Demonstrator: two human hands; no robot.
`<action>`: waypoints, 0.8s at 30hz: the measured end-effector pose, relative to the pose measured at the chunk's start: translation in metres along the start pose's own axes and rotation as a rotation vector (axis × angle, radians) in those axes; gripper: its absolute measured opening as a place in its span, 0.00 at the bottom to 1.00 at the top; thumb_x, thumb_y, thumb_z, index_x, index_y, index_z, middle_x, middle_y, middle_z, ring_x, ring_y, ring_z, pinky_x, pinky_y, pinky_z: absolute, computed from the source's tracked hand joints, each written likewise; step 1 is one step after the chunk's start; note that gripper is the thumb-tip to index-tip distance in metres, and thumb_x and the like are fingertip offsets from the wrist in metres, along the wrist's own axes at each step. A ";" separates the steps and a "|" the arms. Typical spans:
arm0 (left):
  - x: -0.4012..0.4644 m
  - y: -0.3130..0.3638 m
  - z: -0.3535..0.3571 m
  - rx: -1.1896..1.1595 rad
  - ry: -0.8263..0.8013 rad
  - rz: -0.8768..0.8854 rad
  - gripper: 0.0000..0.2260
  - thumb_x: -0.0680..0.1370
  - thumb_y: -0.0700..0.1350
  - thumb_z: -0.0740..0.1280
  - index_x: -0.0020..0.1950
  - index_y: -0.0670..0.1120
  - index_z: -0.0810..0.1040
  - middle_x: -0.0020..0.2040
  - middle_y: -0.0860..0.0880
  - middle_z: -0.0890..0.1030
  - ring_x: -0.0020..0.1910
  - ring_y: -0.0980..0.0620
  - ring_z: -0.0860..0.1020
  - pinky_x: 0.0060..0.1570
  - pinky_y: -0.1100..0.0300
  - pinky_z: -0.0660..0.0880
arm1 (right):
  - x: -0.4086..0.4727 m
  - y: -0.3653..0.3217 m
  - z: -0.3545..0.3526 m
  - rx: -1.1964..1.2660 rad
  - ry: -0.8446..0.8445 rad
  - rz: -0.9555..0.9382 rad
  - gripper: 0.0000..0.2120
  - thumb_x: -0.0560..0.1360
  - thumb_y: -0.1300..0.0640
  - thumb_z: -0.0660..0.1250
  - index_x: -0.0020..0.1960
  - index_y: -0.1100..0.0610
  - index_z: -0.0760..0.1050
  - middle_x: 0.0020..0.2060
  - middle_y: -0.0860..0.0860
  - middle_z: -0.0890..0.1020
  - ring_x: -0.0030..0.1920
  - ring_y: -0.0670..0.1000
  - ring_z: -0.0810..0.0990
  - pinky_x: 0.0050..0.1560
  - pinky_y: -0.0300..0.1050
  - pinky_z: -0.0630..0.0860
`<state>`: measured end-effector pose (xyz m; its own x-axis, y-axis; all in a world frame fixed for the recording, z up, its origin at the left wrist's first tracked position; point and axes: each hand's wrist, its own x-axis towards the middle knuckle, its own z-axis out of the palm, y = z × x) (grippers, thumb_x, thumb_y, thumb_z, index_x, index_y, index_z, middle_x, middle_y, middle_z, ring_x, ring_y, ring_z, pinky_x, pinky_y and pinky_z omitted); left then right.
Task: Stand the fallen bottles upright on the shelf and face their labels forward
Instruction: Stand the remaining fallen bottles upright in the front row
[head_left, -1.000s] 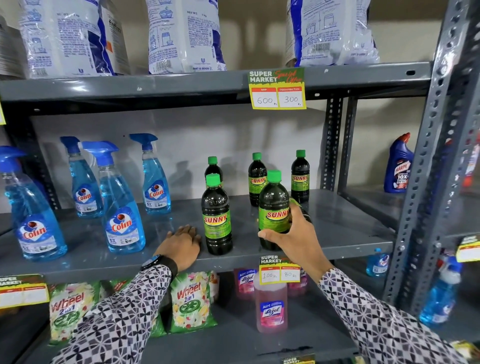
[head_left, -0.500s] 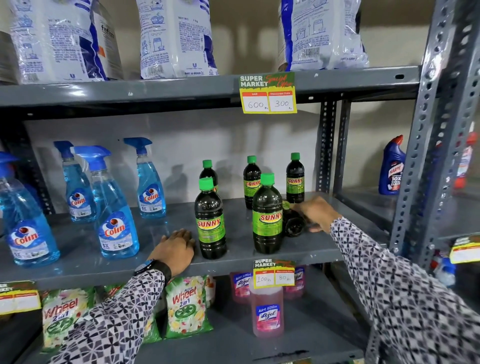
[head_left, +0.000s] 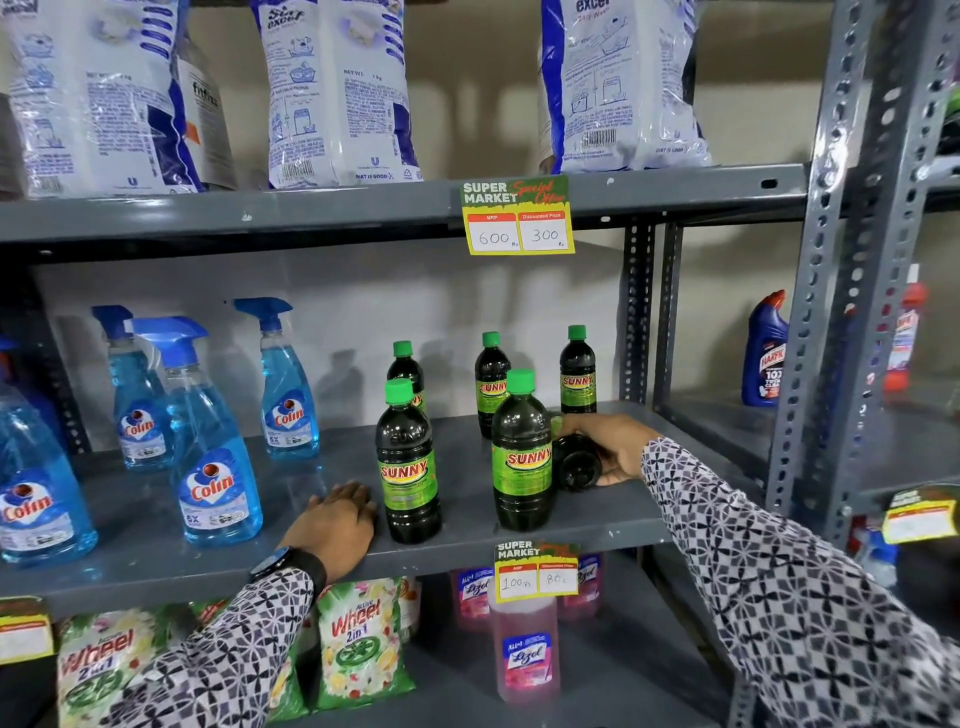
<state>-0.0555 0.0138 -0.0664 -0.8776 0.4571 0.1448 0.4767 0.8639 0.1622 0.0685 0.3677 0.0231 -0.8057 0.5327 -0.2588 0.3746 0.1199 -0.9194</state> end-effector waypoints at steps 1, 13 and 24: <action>0.000 -0.001 0.000 0.000 0.004 0.000 0.23 0.85 0.51 0.49 0.80 0.48 0.61 0.82 0.45 0.61 0.81 0.47 0.59 0.80 0.45 0.54 | 0.003 0.002 -0.004 0.038 0.037 -0.045 0.17 0.74 0.52 0.78 0.55 0.60 0.77 0.40 0.58 0.84 0.35 0.55 0.85 0.26 0.44 0.81; 0.003 -0.010 0.001 0.036 -0.006 -0.010 0.28 0.83 0.54 0.44 0.81 0.47 0.59 0.82 0.45 0.60 0.82 0.46 0.58 0.80 0.44 0.55 | 0.005 0.044 -0.004 -0.065 0.500 -0.569 0.26 0.67 0.52 0.84 0.59 0.54 0.74 0.49 0.49 0.85 0.48 0.49 0.84 0.50 0.47 0.81; 0.002 -0.007 0.001 0.033 0.014 -0.003 0.24 0.85 0.51 0.48 0.81 0.48 0.59 0.82 0.45 0.60 0.81 0.46 0.59 0.80 0.46 0.55 | 0.017 0.060 -0.005 0.079 0.272 -0.603 0.31 0.72 0.58 0.80 0.71 0.53 0.71 0.57 0.46 0.82 0.55 0.42 0.80 0.64 0.46 0.77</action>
<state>-0.0605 0.0089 -0.0679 -0.8780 0.4519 0.1578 0.4721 0.8719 0.1300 0.0800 0.3883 -0.0345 -0.7155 0.5850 0.3818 -0.1486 0.4065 -0.9015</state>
